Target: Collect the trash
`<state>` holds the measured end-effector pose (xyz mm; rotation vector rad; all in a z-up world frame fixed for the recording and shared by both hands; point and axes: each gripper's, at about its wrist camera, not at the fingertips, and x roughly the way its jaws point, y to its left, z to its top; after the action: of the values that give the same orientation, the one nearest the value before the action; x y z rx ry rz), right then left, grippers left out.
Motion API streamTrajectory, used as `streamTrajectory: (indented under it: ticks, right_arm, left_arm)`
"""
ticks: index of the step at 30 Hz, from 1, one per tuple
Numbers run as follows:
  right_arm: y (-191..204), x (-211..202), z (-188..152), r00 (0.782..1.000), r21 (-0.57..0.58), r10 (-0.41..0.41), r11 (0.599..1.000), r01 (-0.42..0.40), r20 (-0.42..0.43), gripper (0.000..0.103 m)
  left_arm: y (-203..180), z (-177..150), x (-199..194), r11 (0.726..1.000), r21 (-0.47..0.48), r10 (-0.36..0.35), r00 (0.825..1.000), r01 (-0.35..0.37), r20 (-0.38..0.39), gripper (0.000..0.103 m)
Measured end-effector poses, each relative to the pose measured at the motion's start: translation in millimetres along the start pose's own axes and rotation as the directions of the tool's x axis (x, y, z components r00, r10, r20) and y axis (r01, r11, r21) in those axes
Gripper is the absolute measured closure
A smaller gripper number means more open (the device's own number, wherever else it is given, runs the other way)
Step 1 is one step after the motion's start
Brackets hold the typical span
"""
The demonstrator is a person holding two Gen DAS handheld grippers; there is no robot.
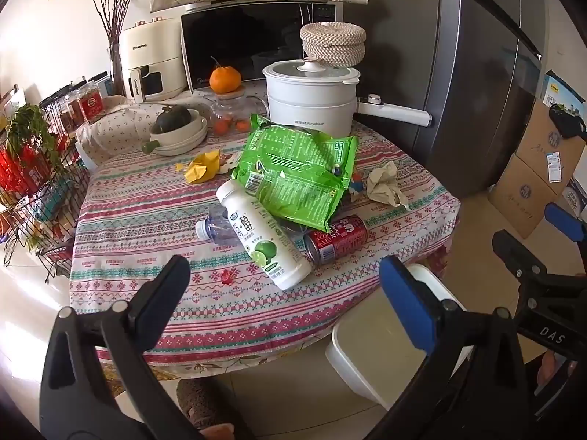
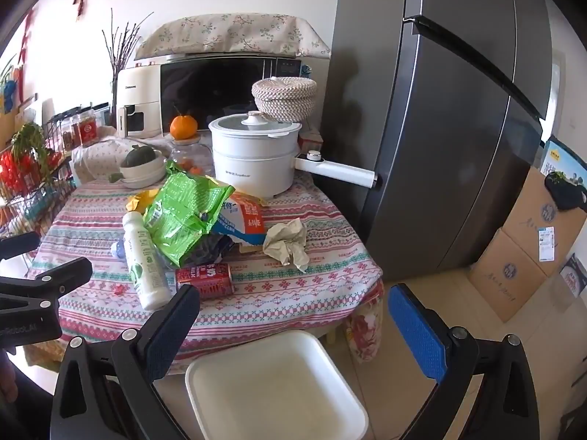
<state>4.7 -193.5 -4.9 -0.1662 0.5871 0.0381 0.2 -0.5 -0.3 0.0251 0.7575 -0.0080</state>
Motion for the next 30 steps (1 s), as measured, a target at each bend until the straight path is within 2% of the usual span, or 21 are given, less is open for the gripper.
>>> streamTrajectory:
  ticks: [8, 30]
  right_arm:
    - [1.5, -0.5, -2.0, 1.000, -0.002, -0.001, 1.000, 0.001, -0.001, 0.000]
    - [2.3, 1.0, -4.0, 1.000, 0.014, 0.016, 1.000, -0.016, -0.020, 0.000]
  left_arm:
    - [0.4, 0.0, -0.7, 1.000, 0.001, -0.003, 1.000, 0.003, 0.001, 0.001]
    - [-28.6, 19.6, 46.3, 1.000, -0.006, 0.000, 1.000, 0.000, 0.002, 0.001]
